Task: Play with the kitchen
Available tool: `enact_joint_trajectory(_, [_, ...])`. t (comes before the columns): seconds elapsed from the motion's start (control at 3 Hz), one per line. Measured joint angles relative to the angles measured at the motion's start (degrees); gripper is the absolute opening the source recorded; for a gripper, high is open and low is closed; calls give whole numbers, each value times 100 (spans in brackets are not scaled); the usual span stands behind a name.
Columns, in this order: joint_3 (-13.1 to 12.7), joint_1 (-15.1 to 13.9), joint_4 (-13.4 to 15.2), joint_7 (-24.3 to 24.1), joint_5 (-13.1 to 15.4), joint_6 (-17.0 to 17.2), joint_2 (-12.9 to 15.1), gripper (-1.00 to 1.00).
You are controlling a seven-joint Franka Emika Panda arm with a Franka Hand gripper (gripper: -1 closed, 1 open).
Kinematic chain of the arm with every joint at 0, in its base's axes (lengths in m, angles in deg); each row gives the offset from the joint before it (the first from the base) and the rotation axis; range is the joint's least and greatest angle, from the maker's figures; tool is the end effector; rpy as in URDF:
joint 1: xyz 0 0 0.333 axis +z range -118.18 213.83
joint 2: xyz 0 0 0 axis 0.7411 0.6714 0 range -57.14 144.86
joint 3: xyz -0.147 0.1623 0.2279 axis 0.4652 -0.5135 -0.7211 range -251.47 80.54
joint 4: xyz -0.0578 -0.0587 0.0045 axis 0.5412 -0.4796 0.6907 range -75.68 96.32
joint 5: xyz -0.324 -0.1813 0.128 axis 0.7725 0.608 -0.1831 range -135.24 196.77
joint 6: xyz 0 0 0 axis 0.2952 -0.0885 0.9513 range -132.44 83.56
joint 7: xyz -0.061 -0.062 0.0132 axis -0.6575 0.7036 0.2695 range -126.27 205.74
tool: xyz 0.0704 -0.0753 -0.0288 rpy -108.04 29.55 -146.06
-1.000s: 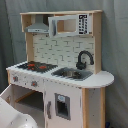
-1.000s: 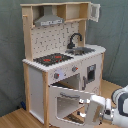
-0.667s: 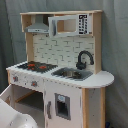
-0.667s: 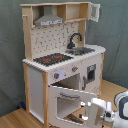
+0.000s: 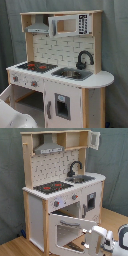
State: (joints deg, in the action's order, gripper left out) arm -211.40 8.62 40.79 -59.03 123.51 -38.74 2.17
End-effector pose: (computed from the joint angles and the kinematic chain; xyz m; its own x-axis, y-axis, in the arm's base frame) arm 0.0704 0.5718 0.2310 -0.3803 0.7422 0.5519 0.1363 -0.5453 0.8271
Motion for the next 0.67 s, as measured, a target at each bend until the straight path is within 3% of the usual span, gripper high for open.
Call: enact_joint_trajectory(0.67, [-148,18,277,84,-788,800,1,100])
